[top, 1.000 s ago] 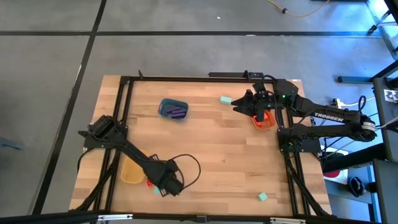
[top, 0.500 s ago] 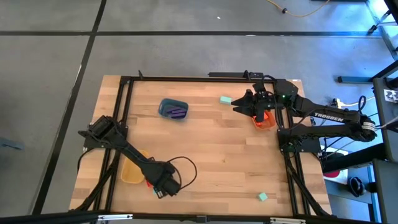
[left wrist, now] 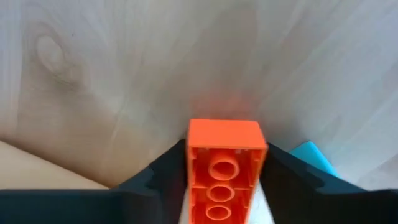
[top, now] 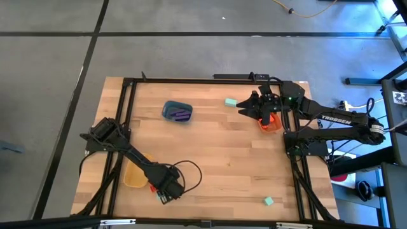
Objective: Sort & place blocks by color
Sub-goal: Put the orange 8 stud game piece into the orange bin
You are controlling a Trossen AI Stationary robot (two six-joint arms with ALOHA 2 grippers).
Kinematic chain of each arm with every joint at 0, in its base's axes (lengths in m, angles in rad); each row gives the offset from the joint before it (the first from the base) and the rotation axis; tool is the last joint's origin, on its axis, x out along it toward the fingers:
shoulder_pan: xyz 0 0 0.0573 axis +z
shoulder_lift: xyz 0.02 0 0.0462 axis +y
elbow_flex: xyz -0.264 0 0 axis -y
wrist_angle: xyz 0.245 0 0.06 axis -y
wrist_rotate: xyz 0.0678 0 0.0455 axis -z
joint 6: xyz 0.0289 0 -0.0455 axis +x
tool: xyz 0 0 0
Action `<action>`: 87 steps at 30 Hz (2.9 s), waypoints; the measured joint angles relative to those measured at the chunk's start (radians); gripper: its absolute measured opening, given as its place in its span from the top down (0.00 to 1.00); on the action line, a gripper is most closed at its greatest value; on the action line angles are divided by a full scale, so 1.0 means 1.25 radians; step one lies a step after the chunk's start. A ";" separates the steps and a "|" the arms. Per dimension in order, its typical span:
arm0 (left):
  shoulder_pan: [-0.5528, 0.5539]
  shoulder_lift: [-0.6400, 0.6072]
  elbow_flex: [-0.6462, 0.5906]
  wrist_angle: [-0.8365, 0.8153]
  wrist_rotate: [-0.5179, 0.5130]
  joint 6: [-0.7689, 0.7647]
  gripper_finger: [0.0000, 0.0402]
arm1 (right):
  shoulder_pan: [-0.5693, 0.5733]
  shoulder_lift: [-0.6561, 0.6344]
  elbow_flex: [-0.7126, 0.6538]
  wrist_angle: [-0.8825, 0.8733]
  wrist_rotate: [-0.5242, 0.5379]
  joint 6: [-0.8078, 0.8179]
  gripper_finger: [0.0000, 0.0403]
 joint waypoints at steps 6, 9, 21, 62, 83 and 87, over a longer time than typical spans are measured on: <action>0.012 -0.017 -0.002 0.000 -0.070 0.022 0.69 | 0.000 0.000 0.000 0.001 -0.001 -0.003 0.42; 0.032 -0.044 -0.003 -0.004 -0.171 0.024 0.69 | 0.000 0.000 0.000 0.003 -0.001 0.000 0.42; 0.130 -0.308 -0.003 0.065 -0.602 0.168 0.69 | 0.000 0.000 0.000 0.065 -0.009 -0.003 0.42; 0.715 -0.497 -0.319 1.287 -0.362 0.202 0.69 | 0.223 0.451 0.449 -0.093 0.738 -0.541 0.10; 0.632 -0.496 -0.318 1.321 -0.516 0.186 0.69 | 0.188 0.572 0.477 0.056 0.696 -0.546 0.18; 0.632 -0.491 -0.318 1.323 -0.507 0.186 0.69 | 0.188 0.582 0.476 0.055 0.696 -0.542 0.28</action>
